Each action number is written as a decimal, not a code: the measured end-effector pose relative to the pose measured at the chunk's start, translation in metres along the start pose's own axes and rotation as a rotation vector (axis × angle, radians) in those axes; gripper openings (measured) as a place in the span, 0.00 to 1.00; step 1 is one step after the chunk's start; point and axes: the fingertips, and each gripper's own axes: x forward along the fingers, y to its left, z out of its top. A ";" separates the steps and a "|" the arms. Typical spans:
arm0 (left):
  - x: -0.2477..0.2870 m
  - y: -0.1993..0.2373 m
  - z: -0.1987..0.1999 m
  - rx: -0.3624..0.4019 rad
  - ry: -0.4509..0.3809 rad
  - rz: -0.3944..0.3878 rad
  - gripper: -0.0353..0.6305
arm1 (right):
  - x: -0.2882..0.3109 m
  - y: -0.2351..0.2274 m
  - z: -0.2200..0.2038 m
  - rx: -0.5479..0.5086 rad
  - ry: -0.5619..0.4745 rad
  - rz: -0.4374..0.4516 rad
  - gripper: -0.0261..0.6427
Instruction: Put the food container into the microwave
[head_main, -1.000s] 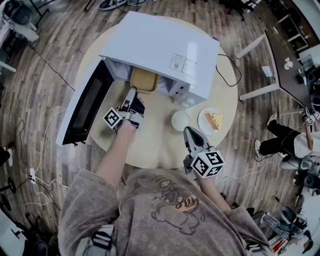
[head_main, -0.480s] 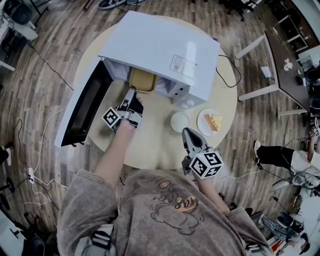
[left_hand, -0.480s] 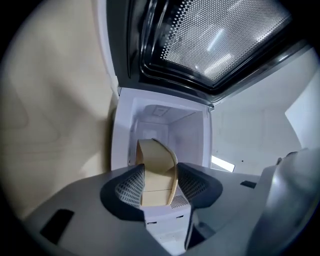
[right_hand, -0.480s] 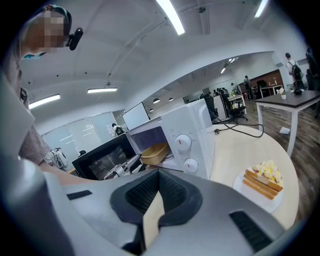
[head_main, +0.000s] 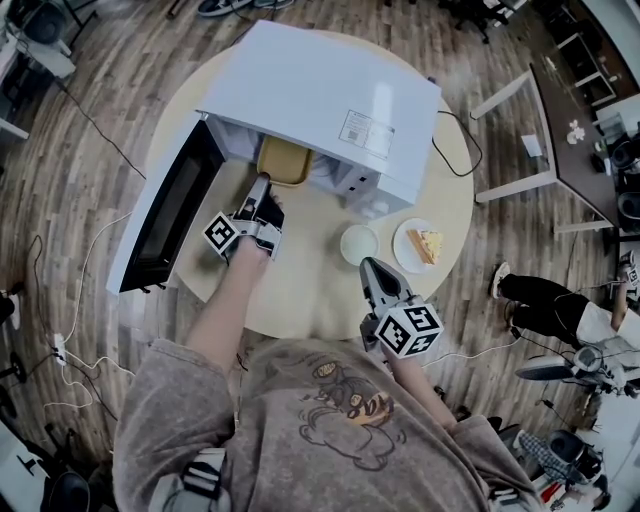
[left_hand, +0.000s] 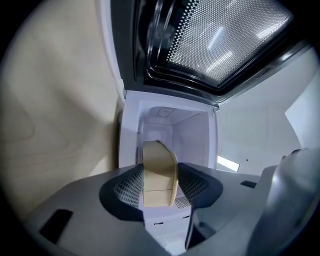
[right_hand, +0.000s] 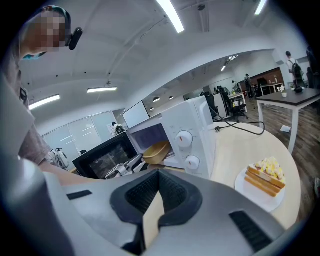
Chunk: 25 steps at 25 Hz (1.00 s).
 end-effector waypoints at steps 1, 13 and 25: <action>0.000 0.000 0.000 -0.002 0.000 -0.001 0.39 | 0.000 0.000 0.000 -0.001 0.001 0.001 0.04; -0.007 -0.004 -0.002 0.045 0.010 0.025 0.47 | 0.003 0.000 -0.004 0.006 0.007 0.014 0.04; -0.024 -0.020 -0.012 0.270 0.101 0.115 0.44 | 0.004 0.003 -0.006 0.008 0.002 0.042 0.04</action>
